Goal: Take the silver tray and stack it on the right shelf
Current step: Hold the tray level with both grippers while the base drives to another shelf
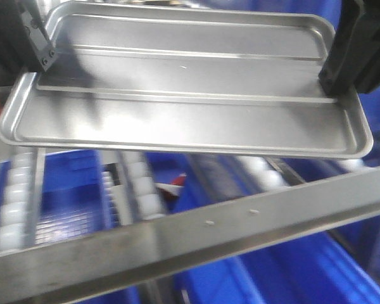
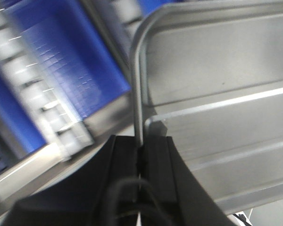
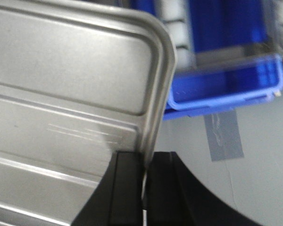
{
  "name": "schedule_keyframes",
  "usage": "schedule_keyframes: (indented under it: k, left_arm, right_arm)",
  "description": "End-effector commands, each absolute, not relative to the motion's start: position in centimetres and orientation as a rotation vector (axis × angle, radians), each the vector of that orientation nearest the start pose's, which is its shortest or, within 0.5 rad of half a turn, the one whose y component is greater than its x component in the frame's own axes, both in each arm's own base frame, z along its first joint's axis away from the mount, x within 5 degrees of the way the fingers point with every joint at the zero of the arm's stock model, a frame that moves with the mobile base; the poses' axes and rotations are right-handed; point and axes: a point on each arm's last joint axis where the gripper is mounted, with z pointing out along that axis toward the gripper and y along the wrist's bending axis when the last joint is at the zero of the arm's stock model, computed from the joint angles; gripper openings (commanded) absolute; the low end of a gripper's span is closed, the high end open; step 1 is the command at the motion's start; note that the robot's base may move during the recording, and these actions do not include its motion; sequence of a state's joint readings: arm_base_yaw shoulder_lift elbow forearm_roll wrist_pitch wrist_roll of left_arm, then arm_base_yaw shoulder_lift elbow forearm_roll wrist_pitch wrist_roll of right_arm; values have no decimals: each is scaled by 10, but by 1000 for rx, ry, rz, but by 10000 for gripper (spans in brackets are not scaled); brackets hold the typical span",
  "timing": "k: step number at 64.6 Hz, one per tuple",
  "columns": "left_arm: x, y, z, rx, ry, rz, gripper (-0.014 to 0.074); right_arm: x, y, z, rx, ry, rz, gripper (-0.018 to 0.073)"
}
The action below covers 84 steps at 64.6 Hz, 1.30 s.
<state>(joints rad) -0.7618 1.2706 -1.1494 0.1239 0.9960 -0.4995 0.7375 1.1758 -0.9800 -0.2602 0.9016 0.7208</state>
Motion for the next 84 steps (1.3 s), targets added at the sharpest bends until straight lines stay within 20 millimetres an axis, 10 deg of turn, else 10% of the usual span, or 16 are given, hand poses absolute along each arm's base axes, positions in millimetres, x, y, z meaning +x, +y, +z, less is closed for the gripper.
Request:
schedule_keyframes:
  k: [1, 84]
  left_arm:
    - [185, -165, 355, 431, 2519, -305, -93]
    - [185, -165, 355, 431, 2519, -305, -93]
  right_arm:
    - [183, 137, 338, -191, 2439, 269, 57]
    - [183, 137, 338, -191, 2439, 269, 57]
